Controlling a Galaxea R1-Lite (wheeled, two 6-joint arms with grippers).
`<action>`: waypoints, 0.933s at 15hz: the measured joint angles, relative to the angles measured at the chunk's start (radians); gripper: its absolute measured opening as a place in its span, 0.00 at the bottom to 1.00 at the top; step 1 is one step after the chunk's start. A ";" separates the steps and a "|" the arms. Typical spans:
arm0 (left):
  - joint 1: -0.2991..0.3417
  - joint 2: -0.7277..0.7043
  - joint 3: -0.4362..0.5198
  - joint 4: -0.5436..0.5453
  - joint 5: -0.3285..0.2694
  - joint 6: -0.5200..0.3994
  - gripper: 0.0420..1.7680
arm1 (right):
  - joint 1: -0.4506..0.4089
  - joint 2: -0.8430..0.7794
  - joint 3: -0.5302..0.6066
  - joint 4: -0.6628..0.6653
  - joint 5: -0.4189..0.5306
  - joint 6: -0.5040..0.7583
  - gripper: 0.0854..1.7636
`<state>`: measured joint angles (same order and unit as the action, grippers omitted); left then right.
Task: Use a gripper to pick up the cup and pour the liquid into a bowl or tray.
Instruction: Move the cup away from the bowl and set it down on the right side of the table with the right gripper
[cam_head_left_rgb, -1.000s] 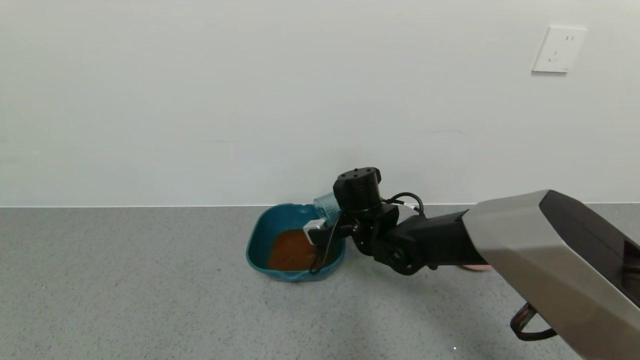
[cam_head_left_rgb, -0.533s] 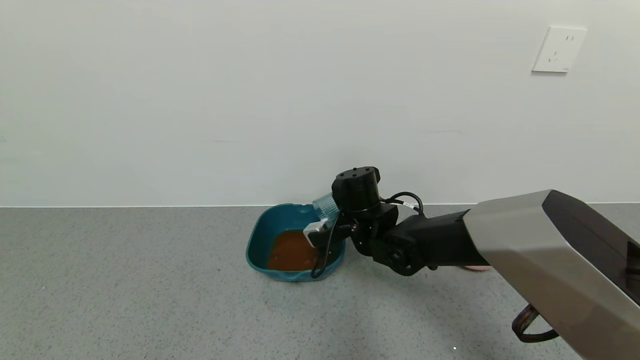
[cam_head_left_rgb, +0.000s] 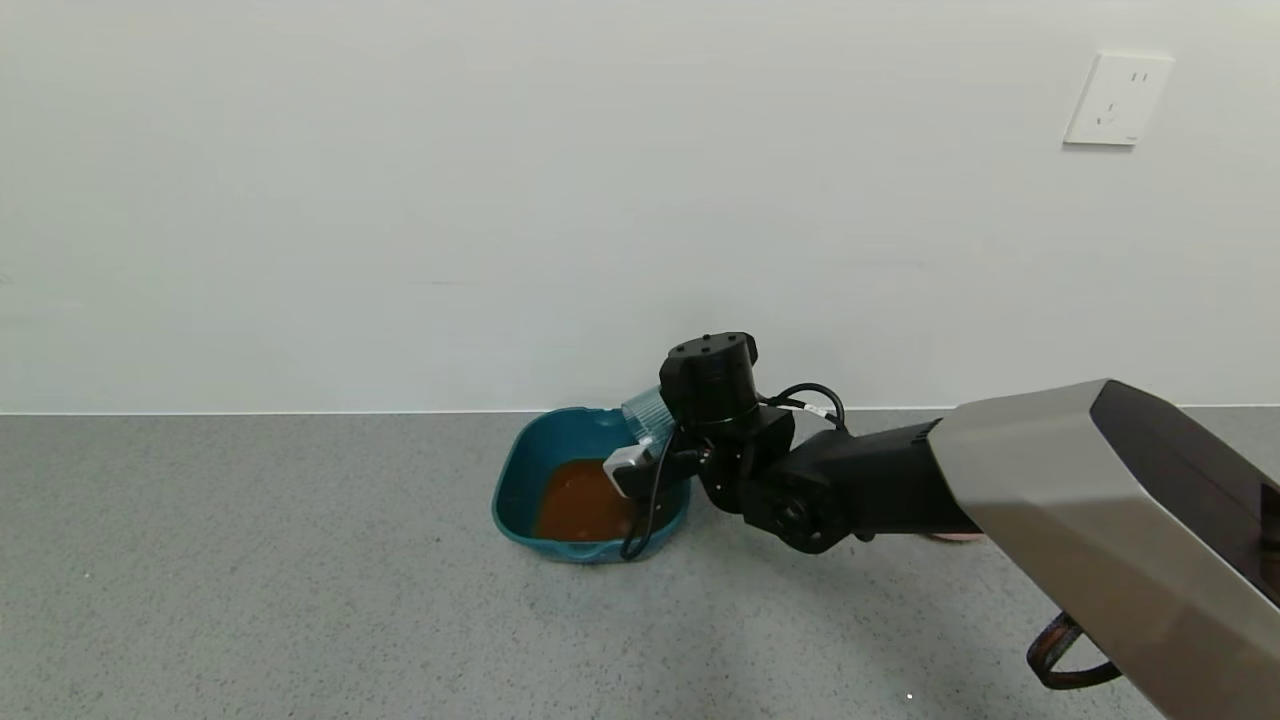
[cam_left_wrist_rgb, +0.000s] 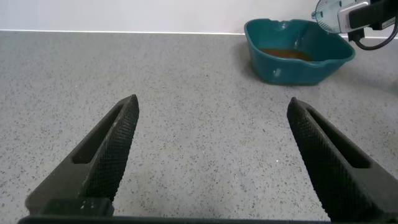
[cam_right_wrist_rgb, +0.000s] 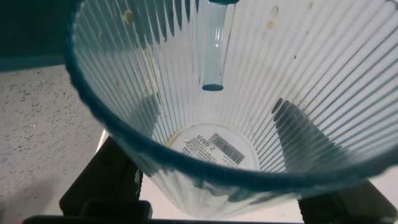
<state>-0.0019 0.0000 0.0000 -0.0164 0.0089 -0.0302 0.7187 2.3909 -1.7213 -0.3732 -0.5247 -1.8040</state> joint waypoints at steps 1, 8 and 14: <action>0.000 0.000 0.000 0.000 0.000 0.000 0.97 | 0.000 0.000 0.000 -0.001 0.000 0.000 0.75; 0.000 0.000 0.000 0.000 0.000 0.000 0.97 | -0.004 -0.015 0.005 -0.016 0.007 0.012 0.75; 0.000 0.000 0.000 0.000 0.000 0.000 0.97 | -0.001 -0.065 0.047 -0.008 0.007 0.277 0.75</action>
<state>-0.0019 0.0000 0.0000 -0.0164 0.0089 -0.0302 0.7177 2.3255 -1.6747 -0.3815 -0.5174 -1.5268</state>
